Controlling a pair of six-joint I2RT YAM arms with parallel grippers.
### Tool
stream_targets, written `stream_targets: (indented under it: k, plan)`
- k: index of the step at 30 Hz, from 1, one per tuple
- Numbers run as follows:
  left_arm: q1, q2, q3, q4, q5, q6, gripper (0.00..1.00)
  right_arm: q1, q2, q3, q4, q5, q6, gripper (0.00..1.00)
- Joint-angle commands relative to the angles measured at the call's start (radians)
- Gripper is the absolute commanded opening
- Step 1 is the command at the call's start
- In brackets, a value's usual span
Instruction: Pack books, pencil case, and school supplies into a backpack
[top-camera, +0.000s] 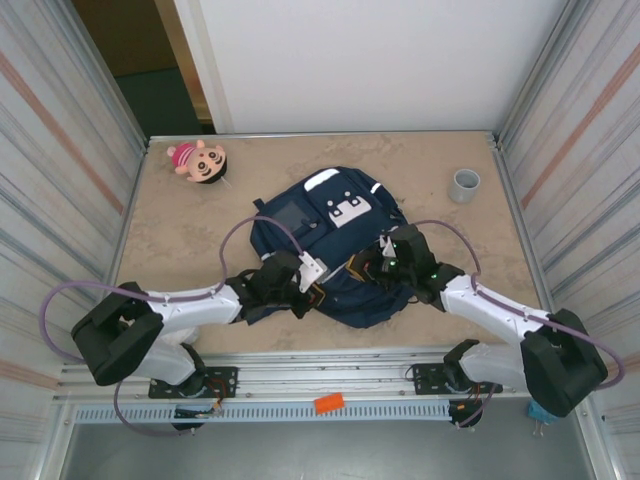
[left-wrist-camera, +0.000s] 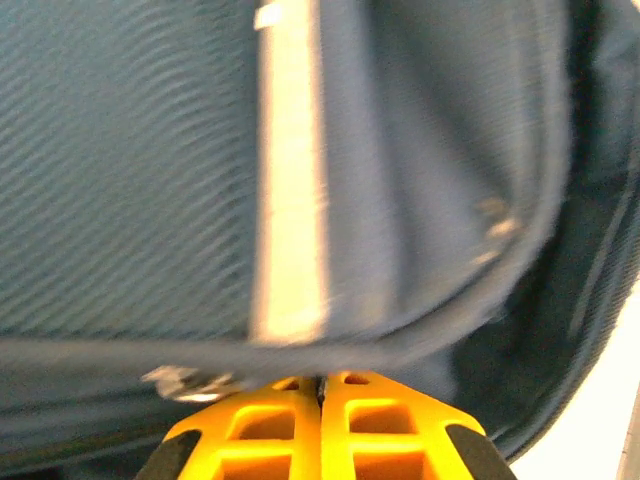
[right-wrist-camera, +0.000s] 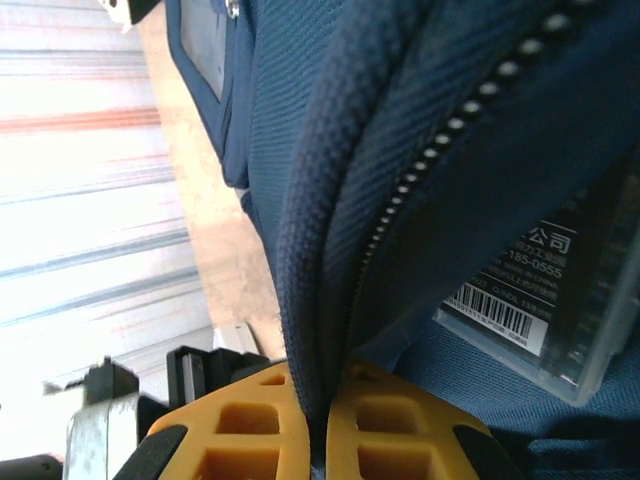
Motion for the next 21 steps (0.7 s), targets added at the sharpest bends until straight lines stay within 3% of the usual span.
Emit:
stream_targets:
  k: [1, 6, 8, 15, 18, 21]
  plan:
    - [-0.041, -0.030, 0.025, 0.045, 0.065, 0.002, 0.02, 0.022, 0.046, 0.078, 0.131, -0.029, 0.007, 0.03]
    - [-0.090, -0.012, 0.037, 0.167, 0.176, -0.053, 0.03, 0.024, 0.086, 0.120, 0.153, -0.064, 0.005, 0.01]
    - [-0.108, -0.014, 0.056, 0.134, 0.141, -0.053, 0.05, 0.020, 0.080, 0.122, 0.132, -0.068, -0.004, 0.00]
    - [-0.098, -0.187, -0.010, 0.036, -0.154, -0.052, 0.59, -0.075, 0.025, 0.194, -0.119, -0.187, -0.177, 0.00]
    - [-0.057, -0.294, -0.077, 0.014, -0.277, -0.049, 0.70, -0.122, 0.007, 0.250, -0.211, -0.243, -0.242, 0.00]
    - [0.022, -0.373, -0.148, 0.013, -0.308, -0.048, 0.78, -0.143, 0.009, 0.314, -0.288, -0.277, -0.295, 0.00]
